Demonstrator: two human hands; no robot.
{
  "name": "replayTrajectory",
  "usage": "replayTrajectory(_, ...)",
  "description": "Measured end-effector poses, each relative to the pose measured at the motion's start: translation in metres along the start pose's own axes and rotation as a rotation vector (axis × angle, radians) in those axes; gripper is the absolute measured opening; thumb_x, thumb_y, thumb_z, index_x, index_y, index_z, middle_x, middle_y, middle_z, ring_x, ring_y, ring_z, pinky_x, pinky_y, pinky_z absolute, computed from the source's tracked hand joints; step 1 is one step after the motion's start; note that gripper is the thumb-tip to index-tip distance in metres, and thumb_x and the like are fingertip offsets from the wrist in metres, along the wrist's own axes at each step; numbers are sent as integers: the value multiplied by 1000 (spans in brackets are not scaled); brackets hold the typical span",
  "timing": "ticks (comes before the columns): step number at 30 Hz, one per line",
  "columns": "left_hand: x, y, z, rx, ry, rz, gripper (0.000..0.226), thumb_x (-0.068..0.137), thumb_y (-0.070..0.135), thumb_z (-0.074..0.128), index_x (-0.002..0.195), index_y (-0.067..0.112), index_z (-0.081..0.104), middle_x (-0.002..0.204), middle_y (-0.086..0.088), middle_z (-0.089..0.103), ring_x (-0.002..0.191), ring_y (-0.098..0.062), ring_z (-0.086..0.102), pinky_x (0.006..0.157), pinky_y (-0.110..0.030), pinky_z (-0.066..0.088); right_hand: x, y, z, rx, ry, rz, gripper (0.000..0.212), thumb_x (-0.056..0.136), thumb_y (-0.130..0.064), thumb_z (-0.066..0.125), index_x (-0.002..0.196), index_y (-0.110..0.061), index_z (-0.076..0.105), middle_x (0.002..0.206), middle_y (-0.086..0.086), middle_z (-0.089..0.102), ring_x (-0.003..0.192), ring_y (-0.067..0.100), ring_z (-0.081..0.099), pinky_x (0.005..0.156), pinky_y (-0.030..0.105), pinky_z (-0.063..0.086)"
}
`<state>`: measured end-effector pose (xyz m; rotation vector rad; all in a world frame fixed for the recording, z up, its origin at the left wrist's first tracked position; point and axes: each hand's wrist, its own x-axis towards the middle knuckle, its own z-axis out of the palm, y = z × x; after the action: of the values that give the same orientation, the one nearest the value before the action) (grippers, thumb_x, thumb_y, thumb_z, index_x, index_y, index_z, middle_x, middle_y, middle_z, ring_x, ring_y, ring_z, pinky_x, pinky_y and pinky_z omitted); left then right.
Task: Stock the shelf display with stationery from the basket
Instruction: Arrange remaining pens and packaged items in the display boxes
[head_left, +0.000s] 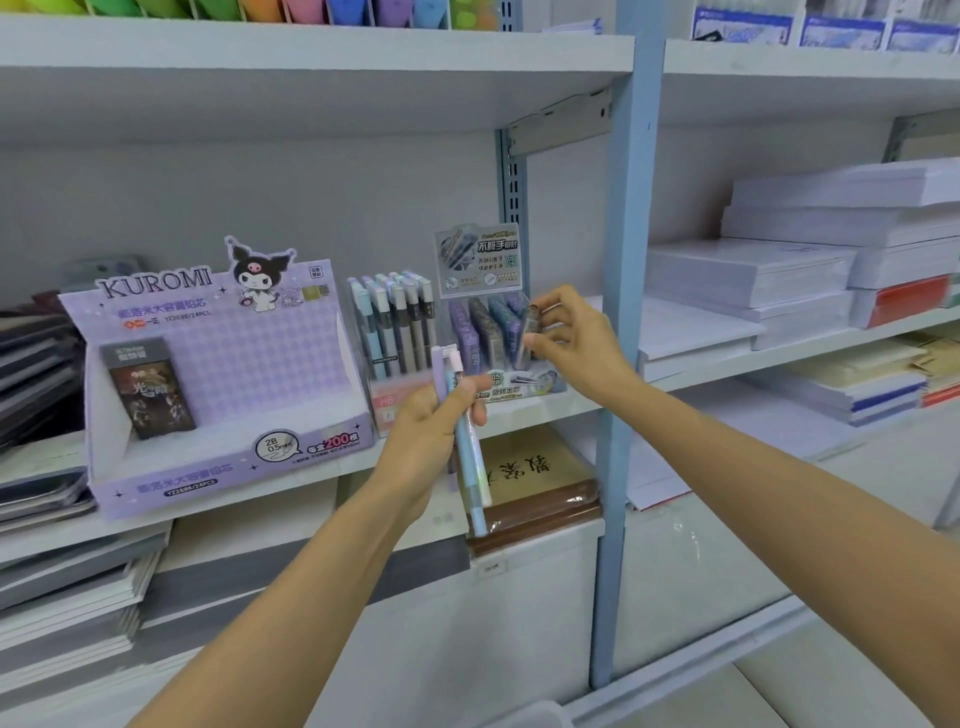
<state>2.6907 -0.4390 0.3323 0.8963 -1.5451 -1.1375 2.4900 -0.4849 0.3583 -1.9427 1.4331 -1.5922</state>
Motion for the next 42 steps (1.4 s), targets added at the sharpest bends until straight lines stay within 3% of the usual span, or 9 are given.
replayTrajectory(6, -2, -5, -8, 7, -22, 2, 31, 102, 31, 43, 104, 14, 69, 67, 6, 67, 48, 0, 48, 46, -19, 37, 6, -1, -4, -143, -124, -51, 40, 86, -9, 70, 117, -24, 48, 86, 2, 59, 76, 25, 66, 71, 34, 58)
replayTrajectory(10, -4, -4, -10, -4, -41, 14, 33, 102, 32, 44, 105, 12, 69, 70, 2, 72, 44, 0, 45, 45, -16, 35, 2, 4, 5, -203, -10, -164, 24, 85, -11, 71, 104, -18, 58, 85, -9, 58, 75, 7, 60, 69, 20, 47)
replayTrajectory(15, -7, -3, -15, 10, -61, 25, 34, 101, 33, 45, 108, 11, 70, 72, -2, 73, 46, 1, 45, 48, -14, 37, 3, 11, 6, -334, 48, -171, 12, 88, -19, 69, 100, -14, 68, 91, -2, 48, 79, 13, 50, 74, 26, 42)
replayTrajectory(20, -12, 1, -19, 55, -71, 44, 34, 98, 39, 47, 108, 18, 72, 70, 0, 71, 49, 0, 44, 50, -16, 35, -5, -4, 5, -206, 100, -133, 14, 91, -23, 66, 104, -18, 68, 93, 0, 54, 77, 10, 51, 72, 15, 39)
replayTrajectory(24, -18, 4, -18, 77, -106, 73, 34, 100, 35, 47, 106, 13, 72, 68, -1, 70, 48, 3, 48, 48, -9, 36, -20, -34, 14, 233, -254, 3, 18, 94, -31, 59, 104, -21, 71, 74, -4, 59, 62, 8, 48, 54, 17, 40)
replayTrajectory(28, -26, 11, -18, 115, -140, 87, 38, 100, 35, 47, 102, 8, 73, 75, 2, 74, 52, -2, 50, 49, -14, 37, -30, -51, 22, 375, -468, 48, 18, 97, -23, 57, 97, -10, 70, 67, 0, 53, 58, 9, 43, 55, 20, 38)
replayTrajectory(31, -31, 17, -24, 132, -147, 53, 38, 100, 42, 43, 106, 17, 70, 87, -2, 77, 56, -20, 43, 47, -25, 36, -31, -60, 24, 470, -423, 55, 15, 98, -16, 53, 97, -6, 64, 79, 6, 61, 63, 10, 53, 58, 19, 44)
replayTrajectory(35, -37, 21, -37, 25, -62, 19, 34, 102, 39, 40, 116, 19, 62, 89, -10, 76, 69, -15, 71, 43, -19, 36, -23, -72, 19, 622, -207, 92, 13, 100, -12, 47, 98, -4, 57, 92, 17, 69, 66, 17, 61, 58, 21, 53)
replayTrajectory(42, -44, 27, -62, 20, 79, 58, 38, 102, 41, 37, 103, 15, 66, 50, -4, 63, 69, -21, 72, 45, -15, 44, 5, -89, 16, 540, 152, 8, 11, 103, -16, 44, 95, -11, 51, 97, 25, 68, 63, 14, 64, 60, 21, 55)
